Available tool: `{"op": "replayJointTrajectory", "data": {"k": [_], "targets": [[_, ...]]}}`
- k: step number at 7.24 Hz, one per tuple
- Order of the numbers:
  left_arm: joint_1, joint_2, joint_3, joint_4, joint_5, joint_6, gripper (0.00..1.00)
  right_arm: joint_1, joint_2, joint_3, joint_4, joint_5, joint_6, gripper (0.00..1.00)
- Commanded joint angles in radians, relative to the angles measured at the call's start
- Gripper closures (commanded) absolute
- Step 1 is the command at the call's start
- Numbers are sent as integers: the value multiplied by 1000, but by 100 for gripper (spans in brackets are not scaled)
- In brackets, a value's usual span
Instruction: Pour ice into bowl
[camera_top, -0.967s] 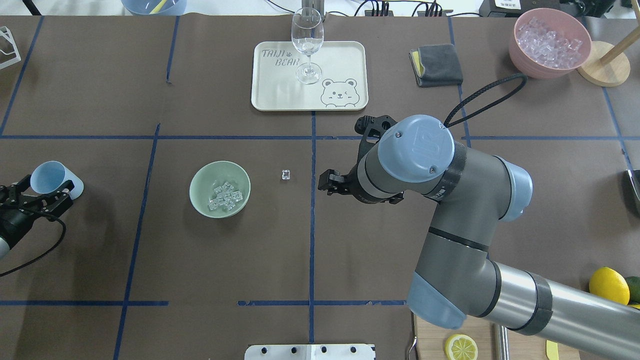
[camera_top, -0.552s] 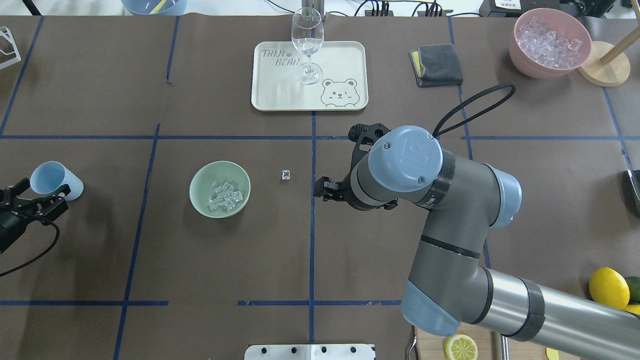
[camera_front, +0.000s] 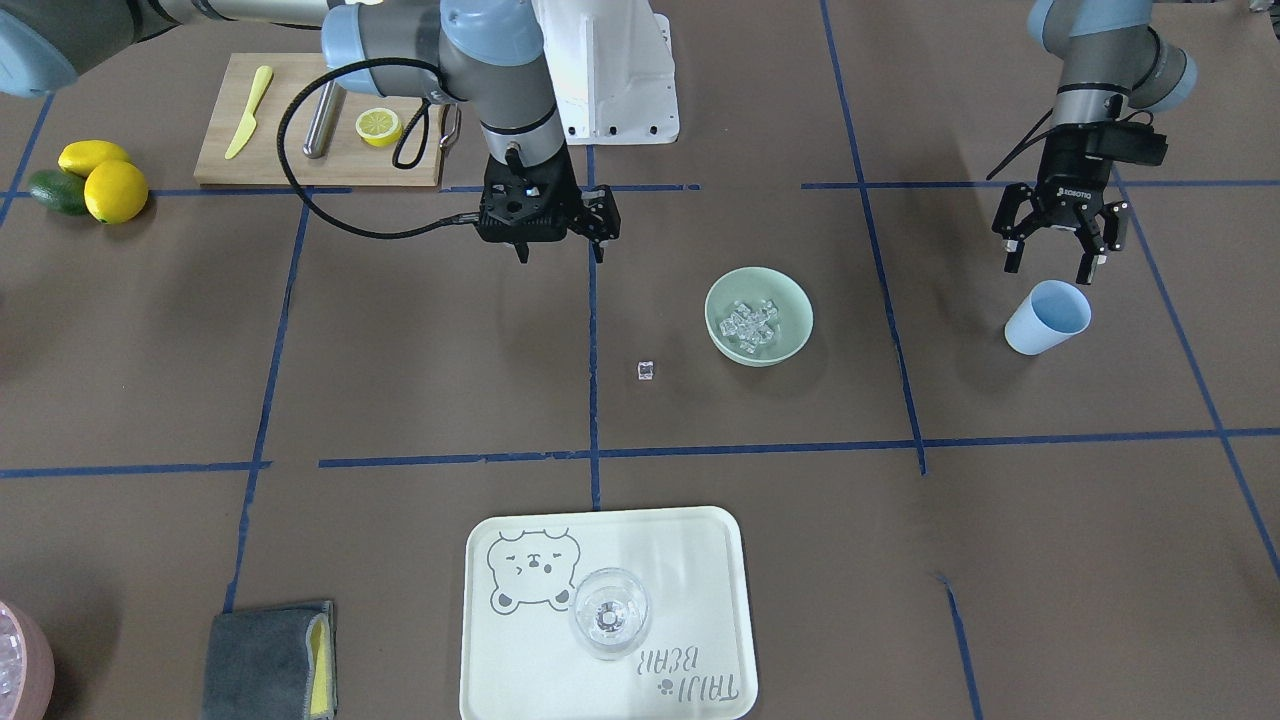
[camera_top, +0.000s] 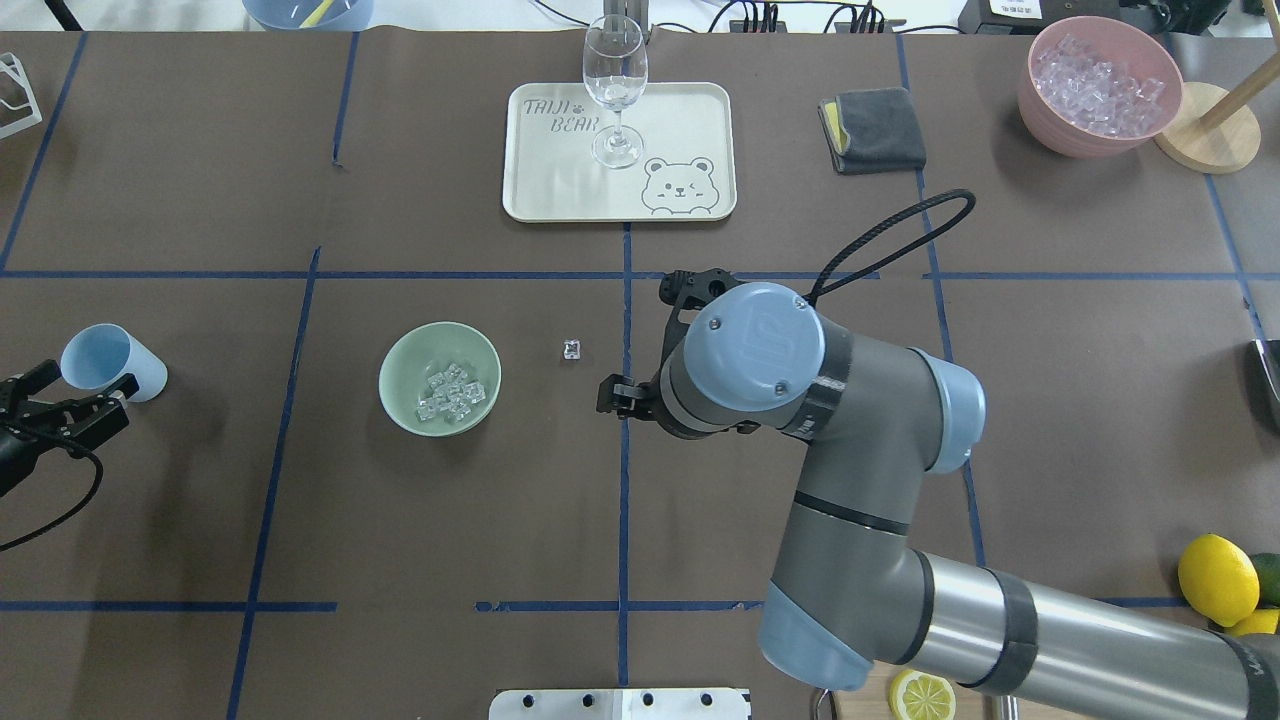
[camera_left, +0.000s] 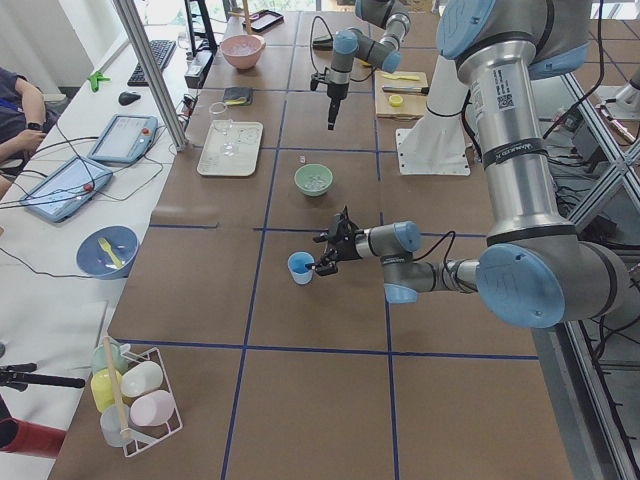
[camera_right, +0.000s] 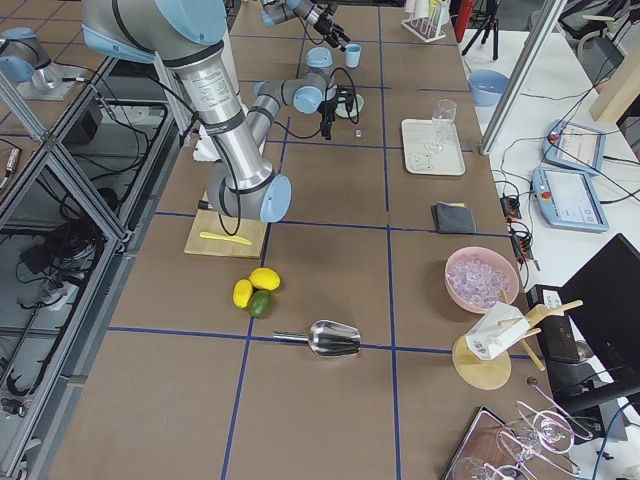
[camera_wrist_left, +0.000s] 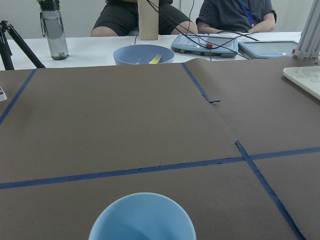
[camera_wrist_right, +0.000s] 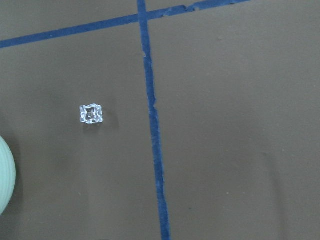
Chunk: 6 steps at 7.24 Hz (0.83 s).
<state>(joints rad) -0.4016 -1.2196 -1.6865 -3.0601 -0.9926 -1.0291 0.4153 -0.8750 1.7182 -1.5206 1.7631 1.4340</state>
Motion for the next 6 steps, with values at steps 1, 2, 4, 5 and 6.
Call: {"op": "replayJointTrajectory", "data": {"k": [1, 2, 4, 5, 6], "targets": [[-122, 3, -68, 50, -111, 83, 0, -4, 111, -109, 0, -1, -4, 0], [-200, 2, -109, 96, -197, 139, 0, -4, 158, -155, 3, -16, 8, 0], [-448, -18, -127, 191, -507, 295, 0, -4, 255, -360, 167, -47, 11, 0], [-567, -55, -134, 289, -634, 332, 0, -4, 287, -418, 187, -63, 11, 0], [-632, -108, -177, 501, -658, 369, 0, -4, 324, -464, 188, -63, 11, 0]]}}
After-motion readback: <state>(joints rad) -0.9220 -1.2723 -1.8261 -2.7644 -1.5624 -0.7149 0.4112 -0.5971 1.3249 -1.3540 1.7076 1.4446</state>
